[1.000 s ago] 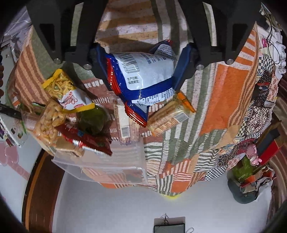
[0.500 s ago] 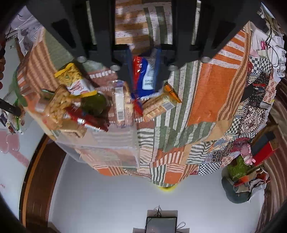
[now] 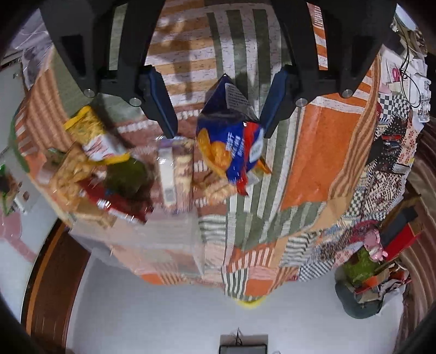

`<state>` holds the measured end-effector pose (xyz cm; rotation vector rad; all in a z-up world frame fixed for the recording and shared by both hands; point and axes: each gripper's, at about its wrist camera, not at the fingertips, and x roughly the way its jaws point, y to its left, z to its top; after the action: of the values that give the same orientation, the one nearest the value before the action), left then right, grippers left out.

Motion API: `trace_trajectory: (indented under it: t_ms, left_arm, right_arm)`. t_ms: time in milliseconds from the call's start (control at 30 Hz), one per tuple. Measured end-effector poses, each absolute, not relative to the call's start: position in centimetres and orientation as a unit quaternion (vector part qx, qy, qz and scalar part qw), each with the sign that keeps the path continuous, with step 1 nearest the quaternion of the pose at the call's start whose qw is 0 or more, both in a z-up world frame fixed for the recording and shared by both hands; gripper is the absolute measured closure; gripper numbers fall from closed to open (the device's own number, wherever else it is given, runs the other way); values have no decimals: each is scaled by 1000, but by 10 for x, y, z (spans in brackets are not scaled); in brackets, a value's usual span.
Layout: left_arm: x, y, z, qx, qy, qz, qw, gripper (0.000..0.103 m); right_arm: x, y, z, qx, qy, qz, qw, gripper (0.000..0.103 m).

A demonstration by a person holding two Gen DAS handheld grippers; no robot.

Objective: Organize snacks
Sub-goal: 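Lift both held bags and carry them over the clear plastic box, then open the left tool to drop the chip bag into the box while the right releases the bread bag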

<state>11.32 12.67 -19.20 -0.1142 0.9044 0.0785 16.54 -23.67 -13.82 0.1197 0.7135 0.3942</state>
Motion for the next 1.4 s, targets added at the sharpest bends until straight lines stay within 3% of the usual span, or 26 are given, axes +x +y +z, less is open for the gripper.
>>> trace_trajectory:
  t_ms: [167,233,300,967,1400]
  left_arm:
    - [128,145,-209,-102,438,45,892,41]
    - [131,151,-212,-119,432,42,893,57]
    - [133,153,-211,-122,431,37,893,58]
    - [172,112,-99,-72,307,-8,949,59]
    - [249,95,-107,-59,322,-34,944,59]
  right_arm:
    - [167,-237,-141,61,351,190,915,29]
    - [166,-234,-140,56,350,189,916,29]
    - [166,-232,-138,51,349,189,917,29]
    - [217,-178,-97,12,284,230,931,29]
    - [271,-146,-106,-4,308,232,923,28]
